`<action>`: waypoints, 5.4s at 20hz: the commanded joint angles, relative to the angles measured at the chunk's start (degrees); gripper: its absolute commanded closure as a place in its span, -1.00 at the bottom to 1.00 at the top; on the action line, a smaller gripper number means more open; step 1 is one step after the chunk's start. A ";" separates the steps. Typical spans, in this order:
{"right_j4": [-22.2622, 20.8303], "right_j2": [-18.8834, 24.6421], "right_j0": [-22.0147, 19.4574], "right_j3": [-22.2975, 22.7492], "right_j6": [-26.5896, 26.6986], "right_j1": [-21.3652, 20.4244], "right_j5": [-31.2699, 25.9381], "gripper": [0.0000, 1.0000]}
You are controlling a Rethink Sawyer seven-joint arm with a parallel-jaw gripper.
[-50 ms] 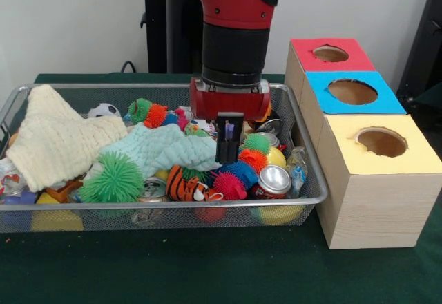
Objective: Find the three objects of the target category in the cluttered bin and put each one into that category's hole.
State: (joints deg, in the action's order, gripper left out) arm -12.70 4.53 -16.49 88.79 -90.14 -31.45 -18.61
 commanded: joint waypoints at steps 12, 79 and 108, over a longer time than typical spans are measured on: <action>4.21 -2.00 2.30 -11.80 -8.07 7.15 -9.87 -1.00; 22.61 -14.03 16.16 3.57 -17.87 0.05 -10.55 -1.00; 25.31 -9.11 16.67 9.14 -18.05 2.24 2.14 -1.00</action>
State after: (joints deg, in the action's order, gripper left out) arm 9.87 -10.85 0.90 94.73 -94.99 -32.08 -20.03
